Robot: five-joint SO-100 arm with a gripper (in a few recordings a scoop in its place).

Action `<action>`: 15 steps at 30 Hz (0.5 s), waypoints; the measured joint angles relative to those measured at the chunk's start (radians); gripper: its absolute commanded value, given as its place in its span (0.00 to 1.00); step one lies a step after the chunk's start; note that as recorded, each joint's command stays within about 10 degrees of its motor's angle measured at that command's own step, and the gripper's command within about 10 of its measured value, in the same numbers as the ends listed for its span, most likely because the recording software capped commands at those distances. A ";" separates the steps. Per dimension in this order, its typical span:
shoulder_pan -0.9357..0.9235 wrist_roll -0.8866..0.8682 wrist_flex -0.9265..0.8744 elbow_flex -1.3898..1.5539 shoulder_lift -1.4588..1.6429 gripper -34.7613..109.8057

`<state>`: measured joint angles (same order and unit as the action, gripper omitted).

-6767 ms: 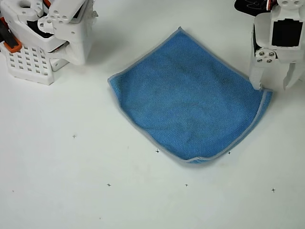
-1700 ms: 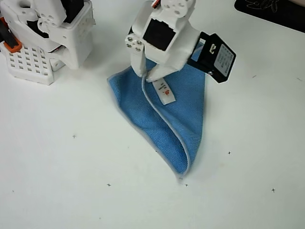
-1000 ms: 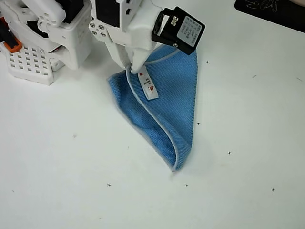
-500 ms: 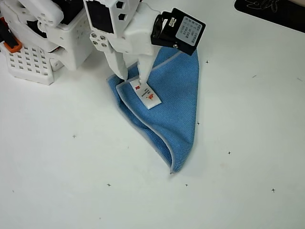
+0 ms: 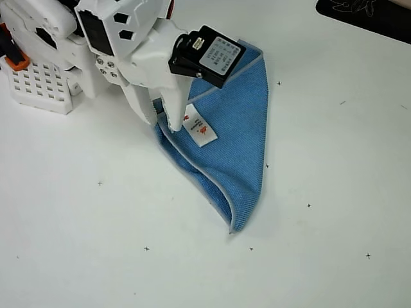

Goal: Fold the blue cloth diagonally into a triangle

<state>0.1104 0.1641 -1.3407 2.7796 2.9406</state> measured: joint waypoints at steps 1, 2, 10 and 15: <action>-0.008 -0.005 -0.009 0.018 0.037 0.35; -0.014 -0.005 -0.015 0.037 0.074 0.35; -0.038 -0.009 -0.055 0.110 0.290 0.35; -0.040 -0.009 -0.069 0.123 0.344 0.35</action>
<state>0.0706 0.1549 -1.4097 2.9023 3.2843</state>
